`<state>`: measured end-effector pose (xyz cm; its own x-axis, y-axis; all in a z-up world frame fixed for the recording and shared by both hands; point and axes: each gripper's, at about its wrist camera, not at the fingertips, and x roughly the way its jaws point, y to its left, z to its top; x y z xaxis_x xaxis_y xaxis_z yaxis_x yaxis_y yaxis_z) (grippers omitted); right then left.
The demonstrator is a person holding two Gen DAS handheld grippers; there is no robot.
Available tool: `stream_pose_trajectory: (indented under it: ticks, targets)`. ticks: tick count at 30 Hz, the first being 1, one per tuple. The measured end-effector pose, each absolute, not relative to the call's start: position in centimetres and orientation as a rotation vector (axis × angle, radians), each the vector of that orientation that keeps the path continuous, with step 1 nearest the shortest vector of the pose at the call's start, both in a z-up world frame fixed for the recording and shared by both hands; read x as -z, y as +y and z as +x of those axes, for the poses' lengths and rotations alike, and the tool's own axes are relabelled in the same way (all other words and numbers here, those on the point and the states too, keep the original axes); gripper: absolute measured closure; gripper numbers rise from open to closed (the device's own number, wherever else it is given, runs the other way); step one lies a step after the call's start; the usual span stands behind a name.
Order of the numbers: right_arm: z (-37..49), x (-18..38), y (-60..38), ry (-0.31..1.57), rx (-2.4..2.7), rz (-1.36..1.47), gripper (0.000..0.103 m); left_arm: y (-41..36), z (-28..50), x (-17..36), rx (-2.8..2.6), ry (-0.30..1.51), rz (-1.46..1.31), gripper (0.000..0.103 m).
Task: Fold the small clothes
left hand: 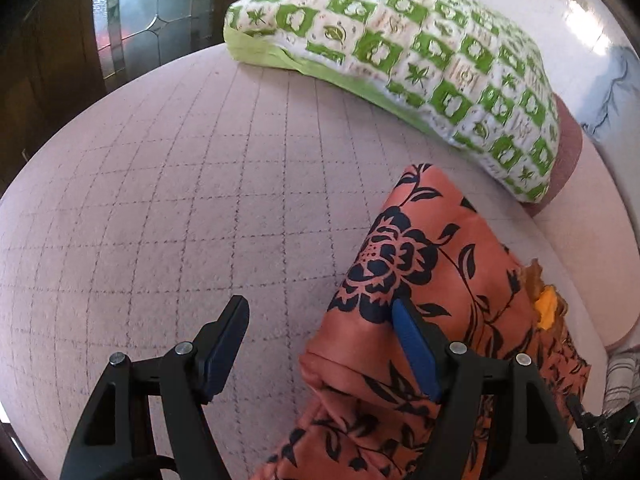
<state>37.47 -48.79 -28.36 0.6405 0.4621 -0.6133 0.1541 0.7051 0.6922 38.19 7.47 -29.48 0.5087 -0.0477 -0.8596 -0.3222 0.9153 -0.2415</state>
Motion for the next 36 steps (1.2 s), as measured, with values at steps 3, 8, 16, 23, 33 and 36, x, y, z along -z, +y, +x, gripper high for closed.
stream_pose_trajectory:
  ticks: [3, 8, 16, 23, 33, 36]
  targets:
    - [37.5, 27.3, -46.6, 0.890, -0.202, 0.672, 0.093, 7.7, 39.2, 30.2, -0.184, 1.050, -0.408, 0.029]
    - [34.5, 20.8, -45.9, 0.670, -0.197, 0.560, 0.094, 7.0, 38.9, 29.9, -0.179, 1.045, -0.354, 0.029]
    - [33.3, 23.3, -52.4, 0.786, -0.040, 0.656, 0.093, 3.1, 38.9, 30.9, -0.126, 1.127, -0.238, 0.028]
    - [33.0, 23.8, -55.7, 0.793, 0.179, 0.706, 0.090, 2.1, 38.0, 27.8, -0.112, 0.983, -0.191, 0.029]
    - [36.0, 26.4, -49.6, 0.940, -0.009, 0.607, 0.090, -1.5, 39.2, 30.9, -0.041, 1.108, -0.046, 0.027]
    - [36.1, 27.4, -49.2, 0.956, 0.010, 0.604, 0.090, -1.0, 38.8, 30.2, -0.034, 1.088, -0.094, 0.027]
